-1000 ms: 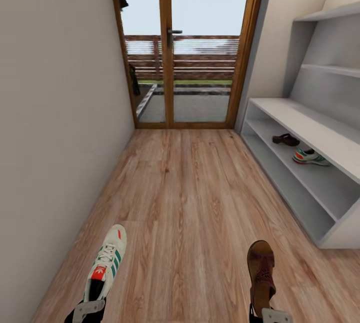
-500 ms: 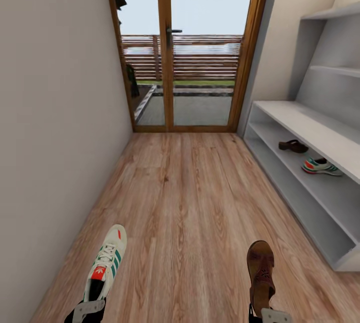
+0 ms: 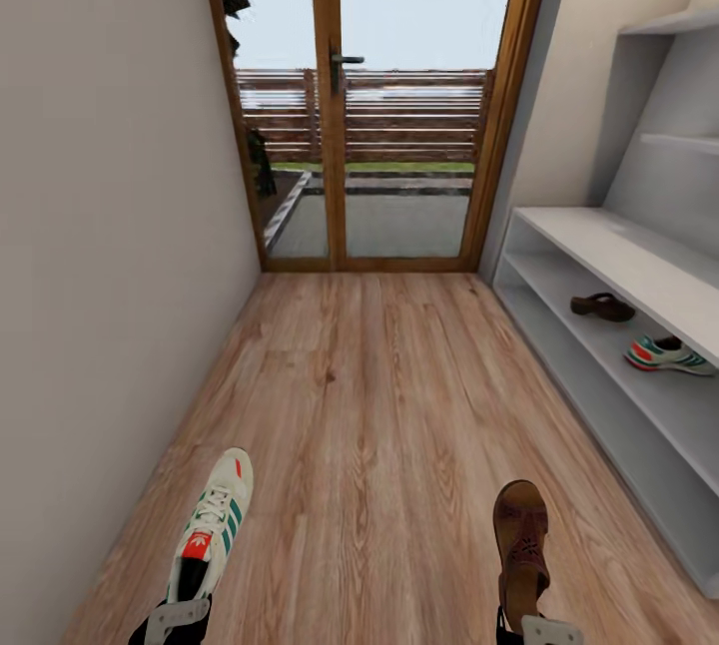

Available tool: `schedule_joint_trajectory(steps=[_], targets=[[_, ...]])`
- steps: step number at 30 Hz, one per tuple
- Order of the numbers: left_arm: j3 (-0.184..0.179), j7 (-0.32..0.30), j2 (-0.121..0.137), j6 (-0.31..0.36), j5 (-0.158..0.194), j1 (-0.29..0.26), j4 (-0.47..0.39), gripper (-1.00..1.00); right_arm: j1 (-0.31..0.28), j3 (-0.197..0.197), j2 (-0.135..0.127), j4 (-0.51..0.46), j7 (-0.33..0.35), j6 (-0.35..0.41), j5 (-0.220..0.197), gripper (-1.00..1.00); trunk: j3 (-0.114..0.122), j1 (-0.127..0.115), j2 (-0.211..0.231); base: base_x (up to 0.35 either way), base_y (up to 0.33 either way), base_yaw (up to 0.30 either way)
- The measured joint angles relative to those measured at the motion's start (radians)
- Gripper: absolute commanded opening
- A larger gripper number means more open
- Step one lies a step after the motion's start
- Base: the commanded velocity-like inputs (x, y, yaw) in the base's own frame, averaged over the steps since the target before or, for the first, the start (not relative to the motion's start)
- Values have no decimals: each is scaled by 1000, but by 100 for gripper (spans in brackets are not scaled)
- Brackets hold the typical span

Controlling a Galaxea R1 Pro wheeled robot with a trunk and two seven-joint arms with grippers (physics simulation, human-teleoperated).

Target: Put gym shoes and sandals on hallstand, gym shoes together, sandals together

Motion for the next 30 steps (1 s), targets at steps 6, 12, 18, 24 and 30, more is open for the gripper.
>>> schedule_joint_trajectory(steps=[6,12,18,24,30], targets=[[0,0,0,0,0,0,1,-100,0,1,-1,0,2,0,2,-100,0,0,0,328,0,0],[0,0,0,0,0,0,1,-100,0,1,-1,0,2,0,2,-100,0,0,0,328,0,0],[0,0,0,0,0,1,1,-100,0,1,-1,0,2,0,2,-100,0,0,0,328,0,0],[0,0,0,0,0,0,1,-100,0,1,-2,0,2,0,2,-100,0,0,0,328,0,0],[0,0,0,0,0,1,1,-100,0,1,-2,0,2,0,3,-100,0,0,0,328,0,0]])
